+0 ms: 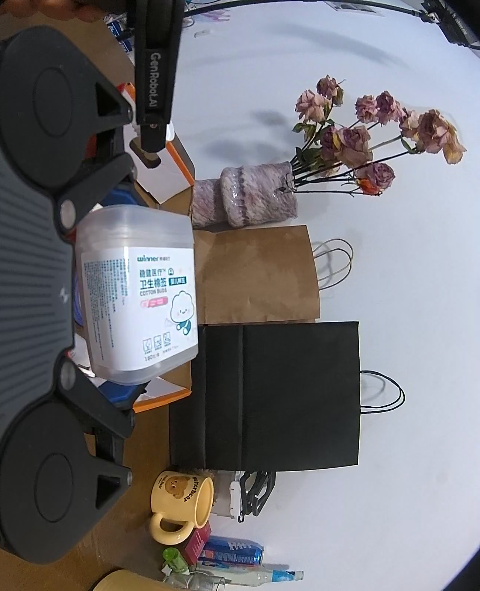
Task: Organize rigid objects
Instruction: 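Carry the white cap over the box with the left gripper while the right gripper carries the pill container, then open the left gripper to drop the white cap while the right gripper releases the pill container into the box, then move both grippers back from the box toward the purple cap and white plug, then grasp the white plug adapter with the right gripper while the left gripper grasps the purple cap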
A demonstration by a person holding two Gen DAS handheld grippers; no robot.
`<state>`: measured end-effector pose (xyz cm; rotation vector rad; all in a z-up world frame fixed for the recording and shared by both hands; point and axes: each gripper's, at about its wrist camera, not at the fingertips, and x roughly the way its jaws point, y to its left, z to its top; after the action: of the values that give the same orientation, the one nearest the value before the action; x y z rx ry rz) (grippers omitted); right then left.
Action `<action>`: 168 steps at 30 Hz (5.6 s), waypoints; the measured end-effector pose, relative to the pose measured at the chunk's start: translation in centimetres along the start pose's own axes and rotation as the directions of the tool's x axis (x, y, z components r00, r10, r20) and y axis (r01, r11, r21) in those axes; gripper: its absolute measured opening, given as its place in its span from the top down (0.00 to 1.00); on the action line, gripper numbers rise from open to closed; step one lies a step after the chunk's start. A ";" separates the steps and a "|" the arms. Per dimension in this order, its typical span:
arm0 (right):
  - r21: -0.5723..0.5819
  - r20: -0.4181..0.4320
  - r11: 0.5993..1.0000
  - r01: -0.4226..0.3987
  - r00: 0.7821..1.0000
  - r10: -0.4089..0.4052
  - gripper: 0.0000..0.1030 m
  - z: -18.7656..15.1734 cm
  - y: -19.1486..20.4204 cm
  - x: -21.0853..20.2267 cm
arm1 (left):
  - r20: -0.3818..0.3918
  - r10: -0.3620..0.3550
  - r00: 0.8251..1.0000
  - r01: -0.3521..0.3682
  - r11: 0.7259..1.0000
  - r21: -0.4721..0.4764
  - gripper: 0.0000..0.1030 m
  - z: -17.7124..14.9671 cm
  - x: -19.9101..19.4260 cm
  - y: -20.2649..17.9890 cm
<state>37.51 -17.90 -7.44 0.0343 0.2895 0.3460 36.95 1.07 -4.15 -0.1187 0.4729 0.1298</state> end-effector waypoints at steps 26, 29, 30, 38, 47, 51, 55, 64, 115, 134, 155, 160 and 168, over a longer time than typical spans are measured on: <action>-0.038 -0.017 0.999 -0.013 1.000 0.013 0.19 1.0 -0.6 6.7 | -0.021 0.038 0.999 -0.038 0.999 0.024 0.60 1.8 6.6 0.1; -0.046 -0.025 0.999 -0.015 1.000 0.014 0.19 1.0 -0.5 7.3 | -0.026 0.044 0.999 -0.043 0.999 0.028 0.60 1.9 7.3 0.1; -0.050 -0.027 0.999 -0.015 1.000 0.014 0.19 1.0 -0.5 7.5 | -0.027 0.045 0.999 -0.045 0.999 0.029 0.60 1.9 7.5 0.2; -0.063 -0.066 0.998 -0.013 0.998 0.008 0.19 0.8 -0.7 9.2 | -0.045 0.055 0.997 -0.053 0.998 0.045 0.60 2.1 9.1 0.7; -0.046 -0.104 0.999 -0.020 0.994 0.015 0.06 0.6 -1.1 9.7 | -0.027 0.076 0.997 -0.074 0.994 0.074 0.00 1.9 9.0 0.4; -0.043 -0.086 0.999 -0.009 0.996 0.005 0.00 0.7 -1.1 9.4 | -0.008 0.070 0.997 -0.070 0.995 0.064 0.00 2.1 8.5 0.4; -0.040 -0.078 0.999 0.000 0.997 -0.003 0.00 0.7 -1.2 9.3 | -0.012 0.079 0.997 -0.078 0.995 0.058 0.00 2.3 8.6 0.5; -0.035 -0.072 0.999 0.007 0.997 -0.010 0.00 0.7 -1.2 9.1 | -0.012 0.082 0.997 -0.081 0.995 0.053 0.00 2.3 8.5 0.7; -0.063 -0.091 0.995 0.077 0.992 -0.083 0.00 -3.3 4.4 -1.0 | 0.002 0.076 0.997 -0.076 0.995 0.066 0.00 -2.6 -1.8 7.6; -0.046 -0.180 0.998 0.044 0.982 -0.051 0.00 -5.7 9.7 -2.9 | -0.062 0.064 0.996 -0.057 0.993 0.104 0.00 -6.0 -3.5 12.8; -0.030 -0.296 0.999 -0.024 0.955 0.014 0.21 -6.4 12.9 0.7 | -0.088 0.105 0.991 -0.098 0.992 0.076 0.00 -6.0 -3.0 14.9; -0.001 -0.322 0.998 -0.063 0.945 0.060 0.46 -6.7 12.7 1.0 | -0.090 0.107 0.990 -0.101 0.992 0.070 0.00 -6.1 -2.9 15.0; 0.025 -0.288 0.999 -0.048 0.956 0.054 0.47 -6.5 11.9 0.4 | -0.083 0.100 0.992 -0.095 0.994 0.061 0.00 -6.1 -2.9 15.1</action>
<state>32.09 -6.68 -12.82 0.0086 0.5827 0.4003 29.36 14.73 -9.47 -0.0452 0.5681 0.2075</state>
